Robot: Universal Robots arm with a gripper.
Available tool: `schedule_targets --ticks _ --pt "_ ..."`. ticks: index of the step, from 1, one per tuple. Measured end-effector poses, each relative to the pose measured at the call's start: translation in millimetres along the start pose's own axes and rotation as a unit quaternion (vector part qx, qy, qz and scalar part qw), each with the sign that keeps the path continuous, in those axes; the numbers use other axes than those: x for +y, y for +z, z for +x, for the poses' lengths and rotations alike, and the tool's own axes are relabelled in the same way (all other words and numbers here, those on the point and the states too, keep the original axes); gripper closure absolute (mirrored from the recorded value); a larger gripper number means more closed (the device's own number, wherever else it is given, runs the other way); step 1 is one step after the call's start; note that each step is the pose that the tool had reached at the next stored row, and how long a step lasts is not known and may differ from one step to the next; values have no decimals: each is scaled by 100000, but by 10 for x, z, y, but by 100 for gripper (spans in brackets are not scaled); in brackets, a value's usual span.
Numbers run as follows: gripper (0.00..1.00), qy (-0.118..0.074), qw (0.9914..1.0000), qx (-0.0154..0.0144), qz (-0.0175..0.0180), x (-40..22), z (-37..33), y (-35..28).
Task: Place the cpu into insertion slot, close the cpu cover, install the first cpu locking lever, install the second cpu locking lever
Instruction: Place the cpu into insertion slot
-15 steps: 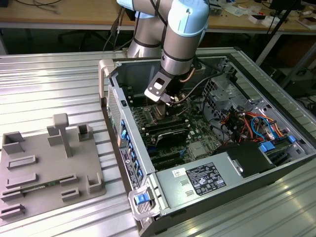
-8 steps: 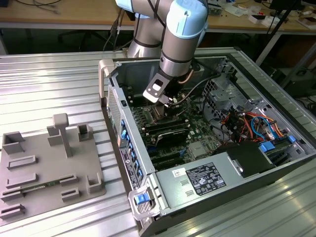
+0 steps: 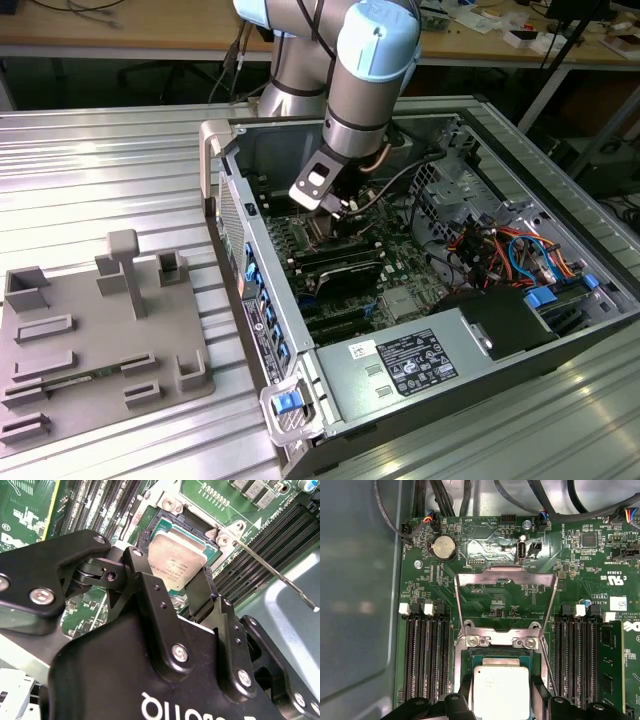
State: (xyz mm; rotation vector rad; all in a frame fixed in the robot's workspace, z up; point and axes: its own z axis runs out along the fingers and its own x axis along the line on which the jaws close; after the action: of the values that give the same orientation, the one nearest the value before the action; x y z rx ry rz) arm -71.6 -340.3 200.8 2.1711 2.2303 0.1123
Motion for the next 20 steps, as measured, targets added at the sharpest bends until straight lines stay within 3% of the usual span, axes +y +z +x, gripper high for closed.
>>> schedule_targets --ticks 7,11,14,20 --pt "46 1657 99986 -122 133 11 -2 27" --pt "46 1555 99988 -114 172 17 -1 32" --pt "46 15 100000 -6 218 18 0 35" --pt "46 1045 99994 -54 169 15 -8 41"
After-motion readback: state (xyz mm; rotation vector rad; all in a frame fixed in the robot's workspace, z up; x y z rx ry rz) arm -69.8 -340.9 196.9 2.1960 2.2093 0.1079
